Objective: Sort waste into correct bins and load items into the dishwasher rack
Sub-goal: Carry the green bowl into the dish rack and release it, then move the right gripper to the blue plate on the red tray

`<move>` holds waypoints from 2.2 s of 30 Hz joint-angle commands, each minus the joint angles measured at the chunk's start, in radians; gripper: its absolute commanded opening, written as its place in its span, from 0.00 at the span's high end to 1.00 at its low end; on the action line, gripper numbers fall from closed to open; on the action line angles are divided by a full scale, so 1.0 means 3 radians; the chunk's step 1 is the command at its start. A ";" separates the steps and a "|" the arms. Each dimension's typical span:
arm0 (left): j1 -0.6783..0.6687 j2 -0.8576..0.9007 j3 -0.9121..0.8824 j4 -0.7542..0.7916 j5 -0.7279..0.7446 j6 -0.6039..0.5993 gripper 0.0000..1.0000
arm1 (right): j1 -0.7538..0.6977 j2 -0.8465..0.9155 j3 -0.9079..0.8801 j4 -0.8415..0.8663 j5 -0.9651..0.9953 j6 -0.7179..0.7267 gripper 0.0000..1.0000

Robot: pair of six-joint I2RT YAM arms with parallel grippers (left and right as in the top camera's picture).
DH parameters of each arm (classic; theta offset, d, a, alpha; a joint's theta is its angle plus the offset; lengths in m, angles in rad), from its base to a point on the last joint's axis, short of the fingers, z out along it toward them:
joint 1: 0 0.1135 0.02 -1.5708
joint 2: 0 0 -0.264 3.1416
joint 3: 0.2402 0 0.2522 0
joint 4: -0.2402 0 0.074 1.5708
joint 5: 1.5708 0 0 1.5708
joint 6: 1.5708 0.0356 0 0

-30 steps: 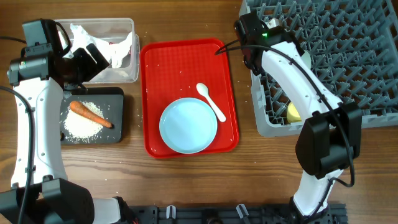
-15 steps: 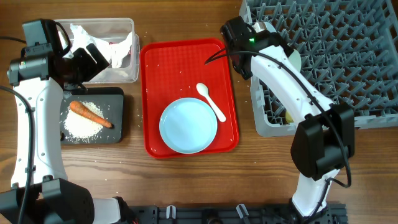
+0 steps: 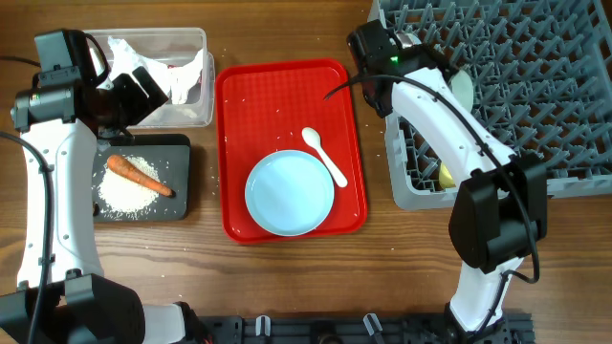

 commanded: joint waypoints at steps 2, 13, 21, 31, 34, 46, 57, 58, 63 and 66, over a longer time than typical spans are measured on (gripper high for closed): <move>0.0011 -0.0013 0.0037 0.0003 0.0003 -0.0032 0.00 | 0.0071 0.0062 -0.0015 -0.0023 -0.0366 -0.0053 0.96; 0.0011 -0.0013 0.0037 0.0003 0.0003 -0.0032 0.00 | 0.0257 0.0062 -0.0015 -0.0168 -0.0514 -0.0055 0.68; 0.0011 -0.0013 0.0037 0.0003 0.0003 -0.0032 0.00 | 0.0357 0.0062 -0.0014 -0.0153 -0.1189 -0.0062 0.00; 0.0011 -0.0013 0.0037 0.0003 0.0003 -0.0031 0.00 | 0.0357 -0.0354 0.0067 -0.0020 -0.1480 0.0136 0.00; 0.0011 -0.0013 0.0037 0.0003 0.0003 -0.0032 0.00 | 0.0357 -0.0593 0.0067 0.0066 -0.1774 0.0159 0.00; 0.0011 -0.0013 0.0037 0.0003 0.0003 -0.0032 0.00 | 0.0357 -0.0862 0.0067 0.0121 -0.2995 0.0397 0.00; 0.0011 -0.0013 0.0037 0.0003 0.0003 -0.0032 0.00 | 0.0357 -0.0862 0.0067 0.0253 -0.3983 0.0924 0.00; 0.0011 -0.0013 0.0037 0.0003 0.0003 -0.0031 0.00 | 0.0357 -0.0862 0.0067 0.0256 -0.3984 0.1019 0.00; 0.0011 -0.0013 0.0037 0.0003 0.0003 -0.0032 0.00 | 0.0357 -0.0973 0.0126 0.0286 -0.4133 0.1531 0.00; 0.0011 -0.0013 0.0037 0.0003 0.0003 -0.0032 0.00 | 0.0357 -0.1066 0.0189 0.0314 -0.4134 0.1616 0.00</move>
